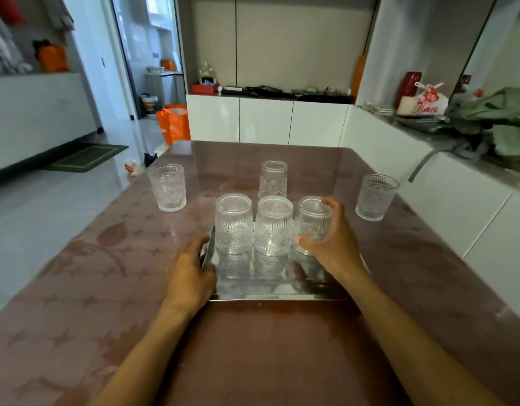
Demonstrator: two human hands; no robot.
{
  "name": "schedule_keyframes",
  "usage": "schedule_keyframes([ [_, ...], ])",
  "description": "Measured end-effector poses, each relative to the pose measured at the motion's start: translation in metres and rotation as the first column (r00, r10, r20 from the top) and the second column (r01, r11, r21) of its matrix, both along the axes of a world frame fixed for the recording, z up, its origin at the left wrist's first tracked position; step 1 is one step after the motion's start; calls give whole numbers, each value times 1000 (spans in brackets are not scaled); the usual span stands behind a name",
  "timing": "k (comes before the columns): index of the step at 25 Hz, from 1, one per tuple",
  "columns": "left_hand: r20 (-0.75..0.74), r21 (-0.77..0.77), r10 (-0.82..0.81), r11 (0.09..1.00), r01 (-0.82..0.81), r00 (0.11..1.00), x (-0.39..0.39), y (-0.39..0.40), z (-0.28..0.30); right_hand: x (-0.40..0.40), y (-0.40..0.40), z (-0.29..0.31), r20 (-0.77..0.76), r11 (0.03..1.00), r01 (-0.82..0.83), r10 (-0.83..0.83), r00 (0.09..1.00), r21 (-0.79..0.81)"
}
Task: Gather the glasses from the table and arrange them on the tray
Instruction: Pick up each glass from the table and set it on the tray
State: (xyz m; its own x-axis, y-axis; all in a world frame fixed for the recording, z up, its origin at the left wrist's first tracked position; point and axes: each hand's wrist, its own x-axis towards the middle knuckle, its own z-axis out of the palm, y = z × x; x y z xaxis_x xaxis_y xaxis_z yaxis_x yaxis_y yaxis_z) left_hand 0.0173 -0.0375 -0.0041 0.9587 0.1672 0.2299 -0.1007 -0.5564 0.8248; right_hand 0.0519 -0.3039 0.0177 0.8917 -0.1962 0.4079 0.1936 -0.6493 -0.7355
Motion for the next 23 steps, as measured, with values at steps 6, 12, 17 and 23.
schedule_keyframes([
  [6,-237,-327,-56,945,-25,970,6,4,21,-75,53,5,448,943,-87,232,863,-321],
  [12,-142,-302,254,909,-286,957,73,57,49,-94,79,-8,16,633,-419,564,826,-651],
  [17,-164,-257,302,906,-336,939,135,84,29,-82,80,-12,78,578,-391,623,778,-716],
  [23,-149,-282,233,922,-267,961,187,93,21,-78,81,-14,70,621,-437,622,780,-650],
])
